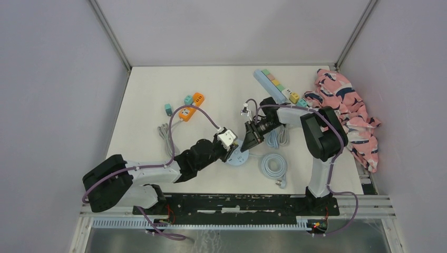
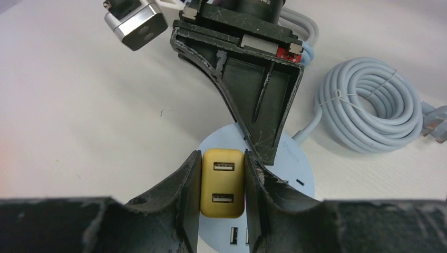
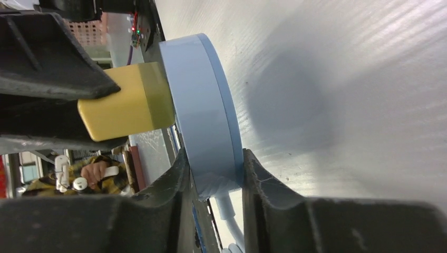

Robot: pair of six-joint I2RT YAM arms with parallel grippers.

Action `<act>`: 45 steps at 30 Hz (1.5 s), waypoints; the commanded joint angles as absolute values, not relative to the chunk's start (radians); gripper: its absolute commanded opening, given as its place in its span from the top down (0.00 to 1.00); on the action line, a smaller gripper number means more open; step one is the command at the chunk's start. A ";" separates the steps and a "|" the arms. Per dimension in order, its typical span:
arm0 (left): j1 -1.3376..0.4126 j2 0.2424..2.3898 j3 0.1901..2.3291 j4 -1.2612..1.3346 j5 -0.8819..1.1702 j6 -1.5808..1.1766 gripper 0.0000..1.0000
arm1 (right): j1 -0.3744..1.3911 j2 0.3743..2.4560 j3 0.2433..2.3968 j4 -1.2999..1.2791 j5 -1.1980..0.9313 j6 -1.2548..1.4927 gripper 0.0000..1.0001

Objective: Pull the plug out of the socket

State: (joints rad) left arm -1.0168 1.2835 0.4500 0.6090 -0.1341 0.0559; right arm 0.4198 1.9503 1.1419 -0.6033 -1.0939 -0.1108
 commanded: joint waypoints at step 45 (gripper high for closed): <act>-1.000 1.263 0.529 0.354 -0.236 0.038 0.97 | 0.429 1.939 1.271 -0.753 -1.107 -0.153 1.00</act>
